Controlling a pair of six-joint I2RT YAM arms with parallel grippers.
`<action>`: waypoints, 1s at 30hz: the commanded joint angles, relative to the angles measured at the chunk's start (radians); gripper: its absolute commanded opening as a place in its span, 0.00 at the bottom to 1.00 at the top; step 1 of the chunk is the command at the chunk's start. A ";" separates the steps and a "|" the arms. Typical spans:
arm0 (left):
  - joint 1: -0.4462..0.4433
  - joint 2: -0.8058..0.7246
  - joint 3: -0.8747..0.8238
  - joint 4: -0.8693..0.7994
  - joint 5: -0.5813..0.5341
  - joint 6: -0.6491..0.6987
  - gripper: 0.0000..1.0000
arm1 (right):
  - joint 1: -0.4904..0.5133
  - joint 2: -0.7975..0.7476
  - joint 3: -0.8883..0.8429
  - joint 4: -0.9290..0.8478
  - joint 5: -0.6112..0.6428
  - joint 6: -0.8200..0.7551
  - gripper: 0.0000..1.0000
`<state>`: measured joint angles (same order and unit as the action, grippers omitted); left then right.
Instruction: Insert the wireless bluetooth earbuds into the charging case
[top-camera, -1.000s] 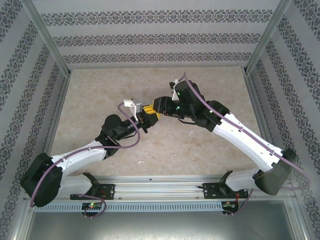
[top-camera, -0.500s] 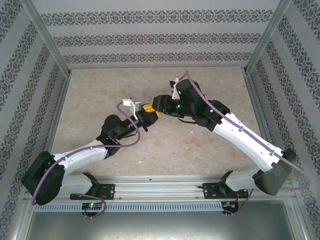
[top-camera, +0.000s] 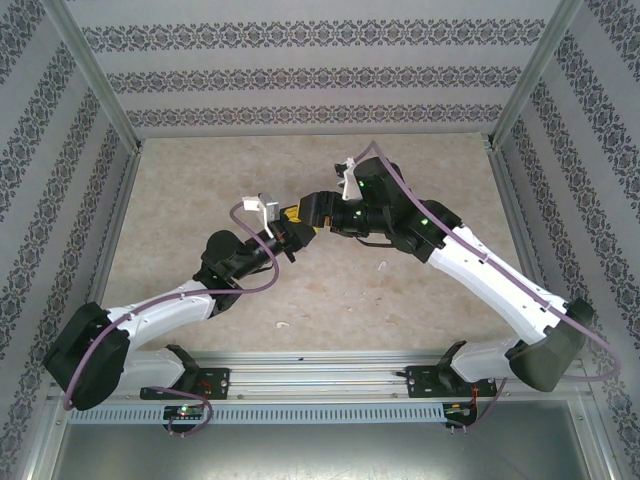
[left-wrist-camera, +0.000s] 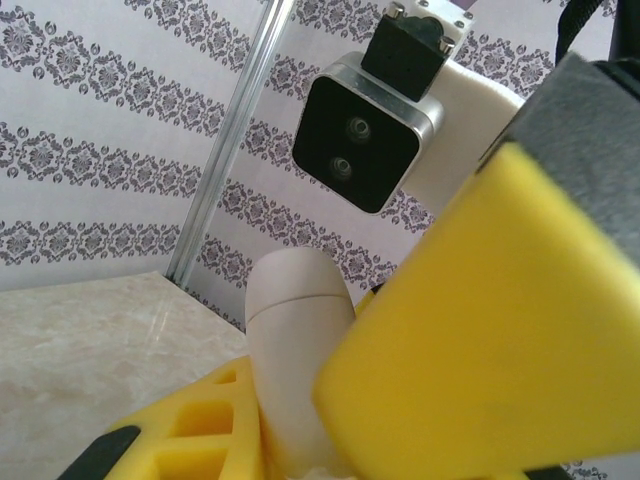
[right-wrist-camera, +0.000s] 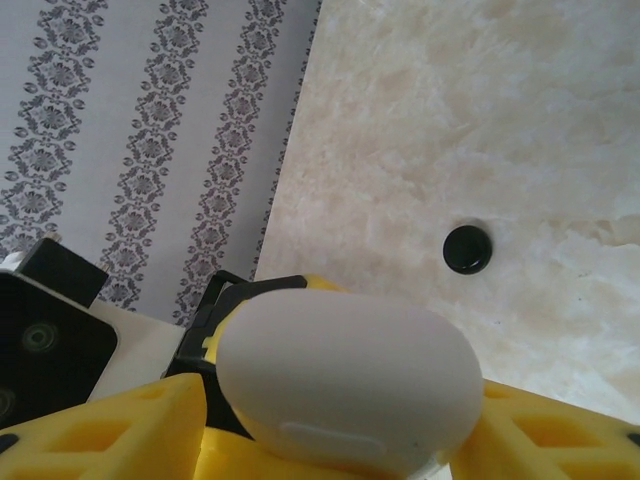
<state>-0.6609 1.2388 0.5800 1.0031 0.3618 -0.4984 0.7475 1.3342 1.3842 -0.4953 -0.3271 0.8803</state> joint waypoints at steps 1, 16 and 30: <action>0.009 -0.033 0.012 0.036 0.018 -0.039 0.03 | -0.018 -0.051 -0.004 0.030 -0.029 -0.028 0.65; 0.073 -0.153 0.062 -0.142 0.198 -0.207 0.02 | -0.147 -0.204 -0.114 0.219 -0.124 -0.066 0.62; 0.098 -0.139 0.090 0.003 0.282 -0.392 0.02 | -0.154 -0.166 -0.187 0.462 -0.354 -0.033 0.56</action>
<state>-0.5739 1.1023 0.6315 0.9176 0.6037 -0.8410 0.5972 1.1576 1.2102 -0.1165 -0.6178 0.8398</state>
